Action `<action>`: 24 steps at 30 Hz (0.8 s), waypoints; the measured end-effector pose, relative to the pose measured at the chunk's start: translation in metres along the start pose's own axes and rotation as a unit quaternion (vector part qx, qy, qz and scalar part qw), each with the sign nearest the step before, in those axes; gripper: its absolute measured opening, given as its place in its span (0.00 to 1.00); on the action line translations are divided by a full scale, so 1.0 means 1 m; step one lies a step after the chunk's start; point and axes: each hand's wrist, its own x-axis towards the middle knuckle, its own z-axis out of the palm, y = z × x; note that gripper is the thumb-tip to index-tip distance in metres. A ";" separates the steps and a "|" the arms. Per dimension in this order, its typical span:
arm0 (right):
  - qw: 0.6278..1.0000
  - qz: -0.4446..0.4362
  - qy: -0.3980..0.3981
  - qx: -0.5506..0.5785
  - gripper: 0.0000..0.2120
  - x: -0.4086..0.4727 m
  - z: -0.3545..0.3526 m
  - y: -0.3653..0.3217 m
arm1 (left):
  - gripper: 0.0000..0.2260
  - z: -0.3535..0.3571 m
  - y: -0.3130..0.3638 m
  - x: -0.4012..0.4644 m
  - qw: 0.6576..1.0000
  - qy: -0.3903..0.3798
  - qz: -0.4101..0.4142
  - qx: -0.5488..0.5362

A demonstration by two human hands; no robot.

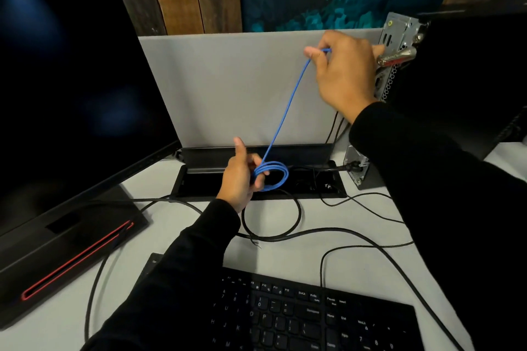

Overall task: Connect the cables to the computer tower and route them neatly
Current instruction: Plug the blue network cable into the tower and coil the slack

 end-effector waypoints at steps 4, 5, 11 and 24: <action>0.997 0.046 0.026 0.063 0.14 -0.001 0.000 -0.005 | 0.22 0.005 0.001 0.003 0.995 -0.078 0.032 0.046; 0.994 0.057 0.025 0.092 0.14 -0.001 -0.003 -0.007 | 0.20 0.006 0.002 0.005 0.994 -0.087 0.035 0.050; 0.916 0.162 -0.222 0.292 0.12 -0.017 -0.007 -0.017 | 0.16 0.003 0.000 0.018 0.997 -0.059 0.048 0.012; 0.908 -0.054 -0.302 0.286 0.05 -0.101 0.032 -0.013 | 0.15 0.010 0.009 0.016 0.991 -0.089 0.001 -0.104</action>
